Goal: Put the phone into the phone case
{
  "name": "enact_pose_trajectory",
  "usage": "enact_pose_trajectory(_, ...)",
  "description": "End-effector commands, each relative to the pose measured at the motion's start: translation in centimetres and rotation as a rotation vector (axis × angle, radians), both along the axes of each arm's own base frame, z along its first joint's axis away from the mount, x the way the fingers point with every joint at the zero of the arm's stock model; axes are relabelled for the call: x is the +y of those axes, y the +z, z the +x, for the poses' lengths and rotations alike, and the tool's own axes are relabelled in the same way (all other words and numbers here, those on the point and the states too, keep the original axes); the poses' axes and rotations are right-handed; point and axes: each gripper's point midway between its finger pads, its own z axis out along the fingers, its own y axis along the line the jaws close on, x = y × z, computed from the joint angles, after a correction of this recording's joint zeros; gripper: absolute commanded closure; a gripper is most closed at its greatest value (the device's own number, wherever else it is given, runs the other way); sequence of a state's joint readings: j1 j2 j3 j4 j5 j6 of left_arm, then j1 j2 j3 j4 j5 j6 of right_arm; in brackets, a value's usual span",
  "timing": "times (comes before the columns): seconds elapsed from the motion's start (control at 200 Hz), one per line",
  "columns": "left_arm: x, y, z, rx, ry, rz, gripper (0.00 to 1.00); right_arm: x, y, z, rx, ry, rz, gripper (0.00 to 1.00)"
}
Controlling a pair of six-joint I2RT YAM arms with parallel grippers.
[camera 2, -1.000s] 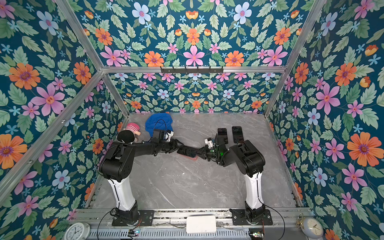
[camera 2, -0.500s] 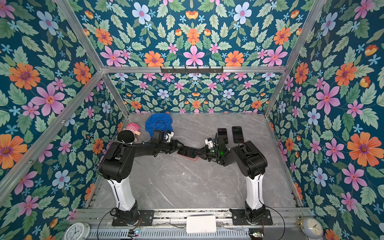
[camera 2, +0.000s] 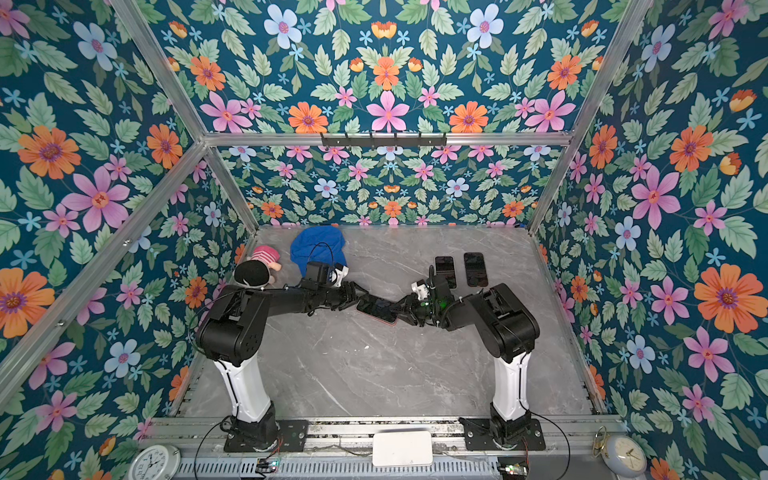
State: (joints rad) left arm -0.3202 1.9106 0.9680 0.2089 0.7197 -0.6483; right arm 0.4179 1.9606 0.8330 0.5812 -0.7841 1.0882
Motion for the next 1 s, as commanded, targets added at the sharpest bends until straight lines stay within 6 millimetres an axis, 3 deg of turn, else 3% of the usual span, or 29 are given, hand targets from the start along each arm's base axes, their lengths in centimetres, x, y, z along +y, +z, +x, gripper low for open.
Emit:
enact_pose_trajectory(0.0,-0.2,0.4,-0.1,-0.009,-0.011,-0.012,0.39,-0.2,0.0,-0.3,0.012,0.004,-0.035,0.59)
enact_pose_trajectory(0.56,0.2,0.0,-0.3,-0.004,-0.018,-0.003,0.39,-1.8,-0.3,-2.8,0.086,0.038,-0.305,0.53)
enact_pose_trajectory(0.995,0.0,-0.3,-0.4,0.004,-0.025,-0.012,0.39,-0.8,-0.4,-2.8,0.082,0.072,-0.327,0.7)
